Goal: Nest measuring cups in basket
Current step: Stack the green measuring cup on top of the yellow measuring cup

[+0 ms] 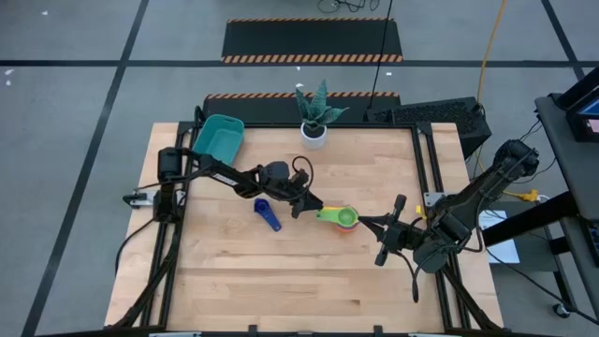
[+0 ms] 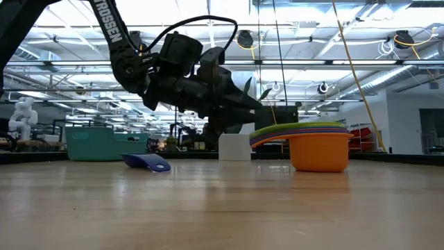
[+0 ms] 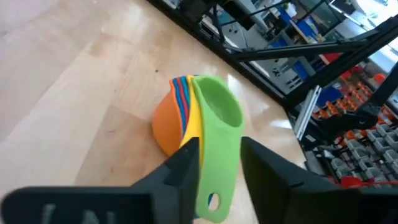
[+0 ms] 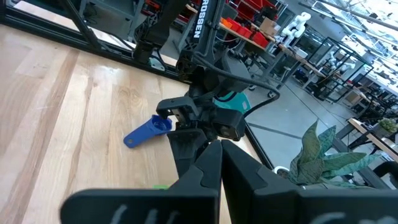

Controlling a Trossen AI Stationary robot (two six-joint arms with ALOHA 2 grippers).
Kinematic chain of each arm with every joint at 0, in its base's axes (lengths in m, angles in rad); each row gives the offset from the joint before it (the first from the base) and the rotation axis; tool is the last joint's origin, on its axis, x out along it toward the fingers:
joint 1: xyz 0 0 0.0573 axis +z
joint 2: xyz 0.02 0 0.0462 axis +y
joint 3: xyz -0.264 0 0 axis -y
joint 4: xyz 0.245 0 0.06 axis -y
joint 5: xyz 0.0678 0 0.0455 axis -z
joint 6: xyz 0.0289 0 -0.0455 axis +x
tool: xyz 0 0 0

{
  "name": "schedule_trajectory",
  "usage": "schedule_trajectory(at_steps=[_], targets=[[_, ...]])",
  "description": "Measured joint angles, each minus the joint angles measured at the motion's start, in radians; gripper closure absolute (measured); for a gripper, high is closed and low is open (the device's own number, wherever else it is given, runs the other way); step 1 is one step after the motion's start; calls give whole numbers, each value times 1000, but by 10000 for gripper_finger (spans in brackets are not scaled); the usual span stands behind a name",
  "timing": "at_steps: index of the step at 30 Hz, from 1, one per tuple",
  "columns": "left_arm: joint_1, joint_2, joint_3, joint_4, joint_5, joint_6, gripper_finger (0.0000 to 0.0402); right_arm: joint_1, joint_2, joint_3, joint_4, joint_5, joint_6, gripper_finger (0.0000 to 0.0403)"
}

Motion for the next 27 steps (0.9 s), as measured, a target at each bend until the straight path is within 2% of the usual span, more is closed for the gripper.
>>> schedule_trajectory(at_steps=[6, 10, 15, 22, 27], targets=[[-4, 0, 0, -9, -36, 50, 214, 0, 0, 0, 0, 0, 9, 403], [-8, 0, 0, 5, -57, 105, 183, 0, 0, 0, -1, 0, 16, 403], [-38, 0, 0, 9, -82, 234, 170, 0, 0, -6, -9, -30, 42, 403], [-125, 0, 0, 13, -222, 418, 167, -1, 0, -27, 1, -36, 81, 403], [-166, 0, 0, 9, -327, 502, 131, -1, 0, -27, 15, -36, 82, 403]])
